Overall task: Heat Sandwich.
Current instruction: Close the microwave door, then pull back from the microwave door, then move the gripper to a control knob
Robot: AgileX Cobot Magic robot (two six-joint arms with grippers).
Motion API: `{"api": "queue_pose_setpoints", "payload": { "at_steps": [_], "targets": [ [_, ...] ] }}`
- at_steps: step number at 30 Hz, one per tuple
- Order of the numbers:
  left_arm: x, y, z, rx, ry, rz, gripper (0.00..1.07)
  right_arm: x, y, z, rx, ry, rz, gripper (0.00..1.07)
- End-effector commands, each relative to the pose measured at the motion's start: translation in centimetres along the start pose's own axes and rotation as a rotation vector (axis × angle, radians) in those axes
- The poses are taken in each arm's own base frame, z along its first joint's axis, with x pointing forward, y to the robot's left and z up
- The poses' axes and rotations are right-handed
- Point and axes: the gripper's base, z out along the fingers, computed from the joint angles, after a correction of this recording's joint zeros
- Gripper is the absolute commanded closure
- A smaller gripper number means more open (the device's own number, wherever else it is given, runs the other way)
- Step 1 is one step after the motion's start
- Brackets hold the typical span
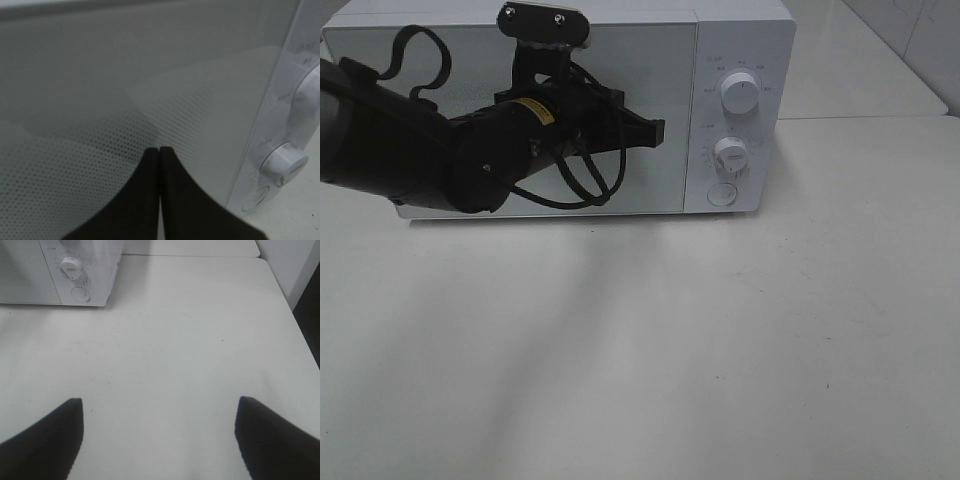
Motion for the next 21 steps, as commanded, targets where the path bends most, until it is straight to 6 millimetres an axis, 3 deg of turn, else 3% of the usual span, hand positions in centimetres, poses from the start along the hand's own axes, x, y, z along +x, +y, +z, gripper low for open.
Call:
{"api": "queue_pose_setpoints", "payload": {
  "at_steps": [1, 7, 16, 19, 20, 21],
  "targets": [
    [-0.7, -0.8, -1.4, 0.018, -0.011, -0.009, 1.07, 0.1, 0.0, -0.4, 0.003, -0.038, 0.015, 0.32],
    [-0.6, -1.1, -3.6, 0.038, 0.021, -0.002, 1.07, 0.1, 0.0, -0.4, 0.003, -0.038, 0.015, 0.32],
    [-0.5, -1.6, -6.6, 0.121, 0.338, -0.009, 1.06, 0.1, 0.0, -0.4, 0.003, -0.038, 0.015, 0.32],
    [-0.2, -1.9, -8.0, 0.160, 0.498, -0.007, 0.74, 0.1, 0.0, -0.4, 0.003, -0.038, 0.015, 0.32],
    [-0.2, -1.9, -8.0, 0.160, 0.498, -0.007, 0.74, 0.1, 0.0, -0.4, 0.003, -0.038, 0.015, 0.32],
    [-0.2, -1.9, -8.3, 0.167, 0.523, -0.007, 0.58, 0.1, 0.0, -0.4, 0.003, -0.038, 0.015, 0.32]
  ]
}}
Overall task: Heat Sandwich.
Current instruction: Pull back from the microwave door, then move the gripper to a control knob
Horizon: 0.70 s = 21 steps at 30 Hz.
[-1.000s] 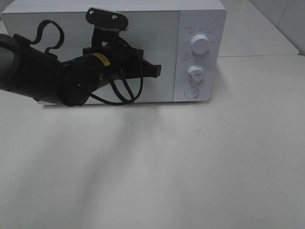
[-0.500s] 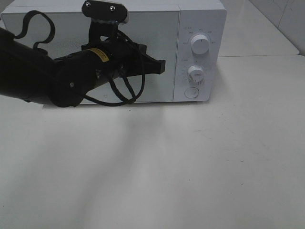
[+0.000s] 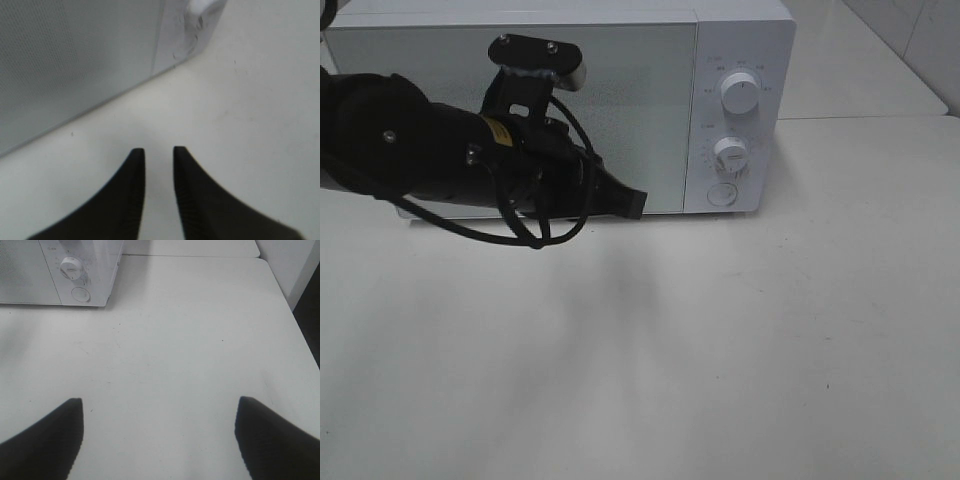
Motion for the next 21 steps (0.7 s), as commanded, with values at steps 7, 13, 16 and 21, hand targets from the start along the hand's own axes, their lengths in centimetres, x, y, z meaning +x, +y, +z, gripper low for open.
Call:
{"api": "queue_pose_setpoints", "payload": {
  "at_steps": [7, 13, 16, 21],
  "targets": [
    [0.6, -0.8, -3.5, 0.063, 0.204, 0.027, 0.08, 0.1, 0.0, -0.4, 0.003, -0.038, 0.013, 0.32],
    [1.1, -0.8, -6.2, 0.086, 0.341, 0.056, 0.08, 0.1, 0.0, -0.4, 0.003, -0.038, 0.014, 0.32],
    [1.0, 0.2, -7.3, 0.074, 0.383, 0.021, 0.08, 0.1, 0.0, -0.4, 0.003, -0.038, 0.014, 0.32],
    [1.1, 2.7, -9.0, 0.028, 0.450, -0.095, 0.08, 0.1, 0.0, -0.4, 0.003, -0.038, 0.014, 0.32]
  ]
}}
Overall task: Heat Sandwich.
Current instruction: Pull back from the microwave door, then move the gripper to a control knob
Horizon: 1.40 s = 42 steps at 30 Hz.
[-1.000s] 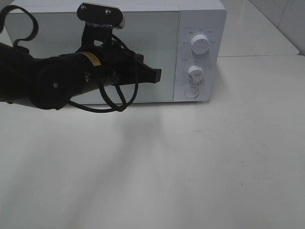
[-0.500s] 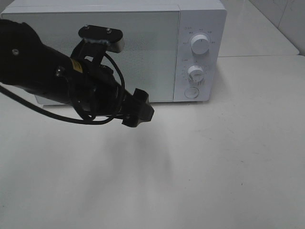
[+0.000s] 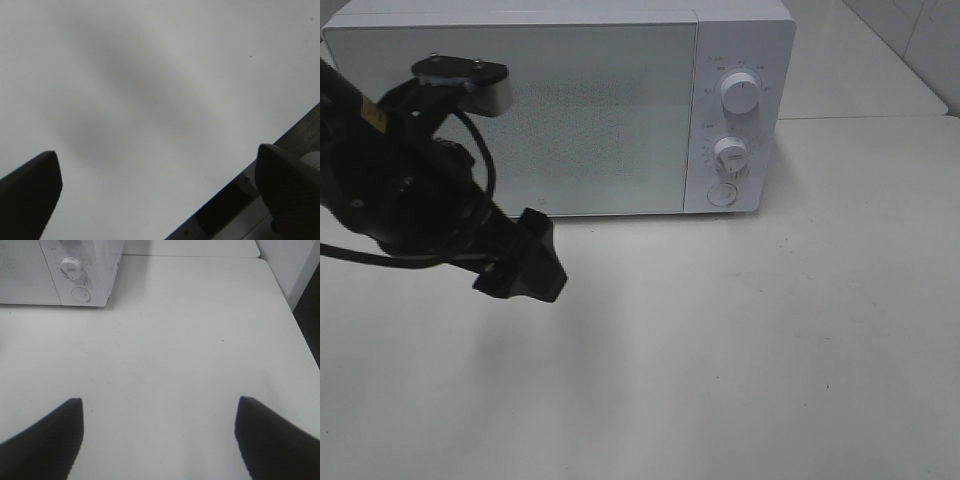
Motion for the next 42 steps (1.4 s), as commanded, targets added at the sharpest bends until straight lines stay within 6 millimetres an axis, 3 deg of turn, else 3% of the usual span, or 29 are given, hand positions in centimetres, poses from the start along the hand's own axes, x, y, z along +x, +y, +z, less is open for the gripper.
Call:
{"api": "queue_pose_setpoints", "payload": {
  "at_steps": [1, 11, 18, 22, 30, 31, 36, 42],
  "targets": [
    [0.6, 1.6, -1.4, -0.011, 0.048, -0.080, 0.08, 0.1, 0.0, -0.4, 0.003, -0.038, 0.014, 0.32],
    [2.9, 7.3, -5.0, -0.079, 0.161, -0.301, 0.09, 0.1, 0.0, -0.4, 0.003, -0.038, 0.015, 0.32],
    [4.5, 9.3, -6.8, -0.107, 0.208, -0.400, 0.09, 0.1, 0.0, -0.4, 0.003, -0.038, 0.016, 0.32],
    [5.7, 10.4, -8.9, -0.170, 0.189, -0.475, 0.09, 0.1, 0.0, -0.4, 0.003, -0.038, 0.016, 0.32],
    [7.7, 10.7, -12.6, -0.267, 0.134, -0.527, 0.09, 0.1, 0.0, -0.4, 0.003, -0.038, 0.016, 0.32],
    [8.1, 10.3, -13.8, -0.296, 0.092, -0.522, 0.09, 0.1, 0.0, -0.4, 0.003, -0.038, 0.016, 0.32],
    [9.2, 8.7, -16.1, -0.336, -0.014, -0.491, 0.09, 0.1, 0.0, -0.4, 0.003, -0.038, 0.016, 0.32],
    [11.5, 7.1, -16.9, -0.376, -0.096, -0.465, 0.09, 0.1, 0.0, -0.4, 0.003, -0.038, 0.015, 0.32]
  ]
}}
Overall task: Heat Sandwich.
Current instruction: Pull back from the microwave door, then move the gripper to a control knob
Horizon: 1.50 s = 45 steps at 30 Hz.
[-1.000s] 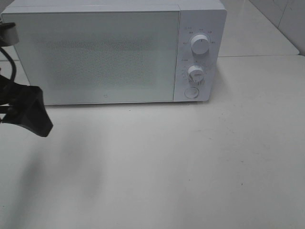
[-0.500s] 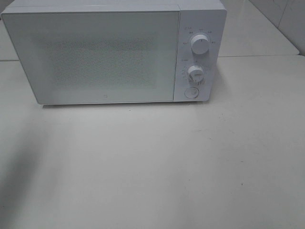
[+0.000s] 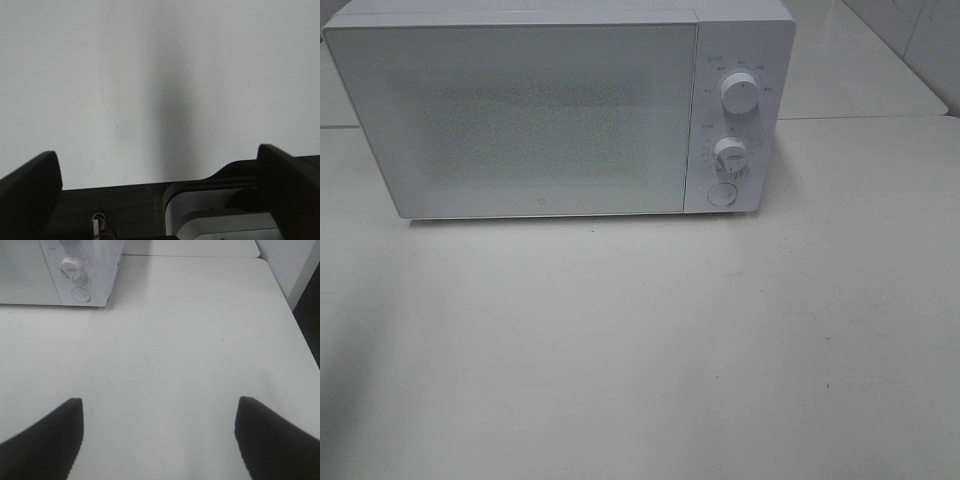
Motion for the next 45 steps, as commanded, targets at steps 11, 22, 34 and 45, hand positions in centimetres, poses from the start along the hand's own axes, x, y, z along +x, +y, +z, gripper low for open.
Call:
{"api": "queue_pose_setpoints", "payload": {
  "at_steps": [11, 22, 34, 45],
  "targets": [
    [7.6, 0.1, -0.2, -0.042, -0.204, 0.023, 0.09, 0.1, 0.0, -0.4, 0.003, -0.038, 0.012, 0.32],
    [12.4, -0.2, -0.2, -0.026, -0.394, 0.025, 0.09, 0.1, 0.0, -0.4, 0.003, -0.038, 0.012, 0.32],
    [16.2, -0.7, -2.4, -0.005, -0.675, 0.036, 0.09, 0.1, 0.0, -0.4, 0.003, -0.038, 0.014, 0.32],
    [16.4, -0.8, -2.5, -0.002, -0.689, 0.038, 0.09, 0.1, 0.0, -0.4, 0.003, -0.037, 0.014, 0.32]
  ]
}}
